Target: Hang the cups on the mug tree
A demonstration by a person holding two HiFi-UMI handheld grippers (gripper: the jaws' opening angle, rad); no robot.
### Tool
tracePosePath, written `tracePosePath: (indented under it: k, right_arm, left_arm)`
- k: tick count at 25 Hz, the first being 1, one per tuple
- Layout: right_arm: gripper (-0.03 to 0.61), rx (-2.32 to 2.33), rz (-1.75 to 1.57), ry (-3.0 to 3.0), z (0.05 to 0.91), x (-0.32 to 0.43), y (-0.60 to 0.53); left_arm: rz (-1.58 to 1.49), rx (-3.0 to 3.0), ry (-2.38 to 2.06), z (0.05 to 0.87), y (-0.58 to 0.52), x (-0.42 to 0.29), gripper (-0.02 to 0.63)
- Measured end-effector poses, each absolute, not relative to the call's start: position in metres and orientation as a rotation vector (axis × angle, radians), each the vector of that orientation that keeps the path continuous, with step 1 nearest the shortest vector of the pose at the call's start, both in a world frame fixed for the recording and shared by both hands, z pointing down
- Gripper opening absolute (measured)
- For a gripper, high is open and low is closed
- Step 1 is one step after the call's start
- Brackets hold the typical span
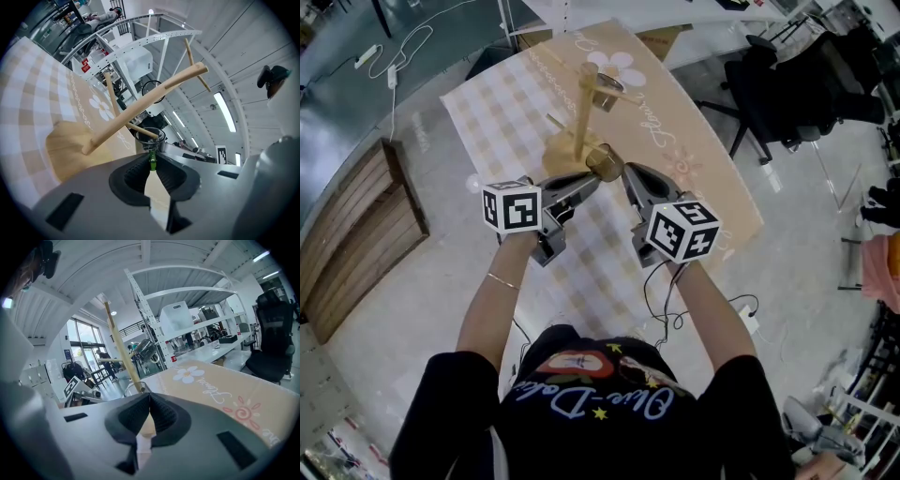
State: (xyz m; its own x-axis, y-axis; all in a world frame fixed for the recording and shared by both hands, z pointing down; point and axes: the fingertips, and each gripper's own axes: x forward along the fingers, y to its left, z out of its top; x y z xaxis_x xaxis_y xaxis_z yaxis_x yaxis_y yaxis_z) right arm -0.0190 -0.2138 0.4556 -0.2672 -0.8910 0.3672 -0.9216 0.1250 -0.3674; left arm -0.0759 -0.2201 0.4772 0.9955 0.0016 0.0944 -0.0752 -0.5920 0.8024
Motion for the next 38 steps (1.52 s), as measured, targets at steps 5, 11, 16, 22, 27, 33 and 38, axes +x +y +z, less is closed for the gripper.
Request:
tracePosePath:
  k: [5,11,16,22,27,33,38]
  right_arm:
    - [0.009,1.876,0.825,-2.309,0.454,-0.019,-0.215]
    - [0.009,1.882,0.811,-2.302,0.450,-0.020,-0.217]
    - [0.009,1.889,0.809,-2.302,0.449,-0.020,-0.218]
    - [0.009,1.903,0.810,-2.317,0.444,-0.022,-0.222]
    - [0.009,1.911,0.815,-2.316,0.444,-0.023,-0.224]
    - [0.009,1.914,0.804,-2.319,0.441,-0.024,-0.228]
    - [0.009,1.909,0.799,-2.319,0.441,-0.026,-0.229]
  left_arm:
    - [0.081,2.178,-0.052,0.478,-0.221,-0.076,0.048]
    - [0.042,2.142,-0.041,0.475,-0.221,-0.076,0.048]
    - [0.018,2.113,-0.048,0.479,-0.224,-0.078,0.048]
    - [-0.061,2.041,-0.013,0.471,-0.225,-0.077,0.048]
    - [-0.077,2.022,-0.009,0.471,-0.227,-0.078,0.048]
    - [-0.106,1.974,-0.019,0.474,-0.229,-0.080,0.048]
    - [-0.127,1.966,-0.007,0.473,-0.230,-0.081,0.048]
